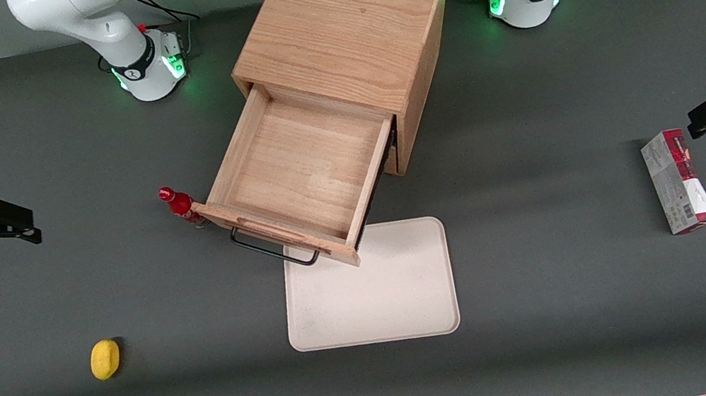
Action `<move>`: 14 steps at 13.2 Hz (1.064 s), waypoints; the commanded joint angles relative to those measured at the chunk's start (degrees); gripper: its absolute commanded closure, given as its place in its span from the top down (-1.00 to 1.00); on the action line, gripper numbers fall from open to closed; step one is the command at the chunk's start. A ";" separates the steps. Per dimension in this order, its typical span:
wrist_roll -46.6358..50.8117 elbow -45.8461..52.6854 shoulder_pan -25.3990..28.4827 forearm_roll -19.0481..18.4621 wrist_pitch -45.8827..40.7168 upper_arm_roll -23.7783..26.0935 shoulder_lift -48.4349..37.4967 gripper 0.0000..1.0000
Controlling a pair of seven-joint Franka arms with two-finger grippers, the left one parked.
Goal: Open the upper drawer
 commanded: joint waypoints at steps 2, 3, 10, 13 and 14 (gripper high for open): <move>2.17 -7.61 -4.73 -0.59 2.91 3.48 -4.83 1.00; 2.17 -7.70 -4.91 -0.68 2.82 3.40 -4.75 1.00; 1.38 -7.44 -5.09 -1.12 1.15 1.99 -3.17 1.00; 1.91 -7.44 -5.00 -1.29 0.62 1.99 -3.16 1.00; 1.73 -7.52 -5.00 -1.29 0.62 1.90 -3.16 1.00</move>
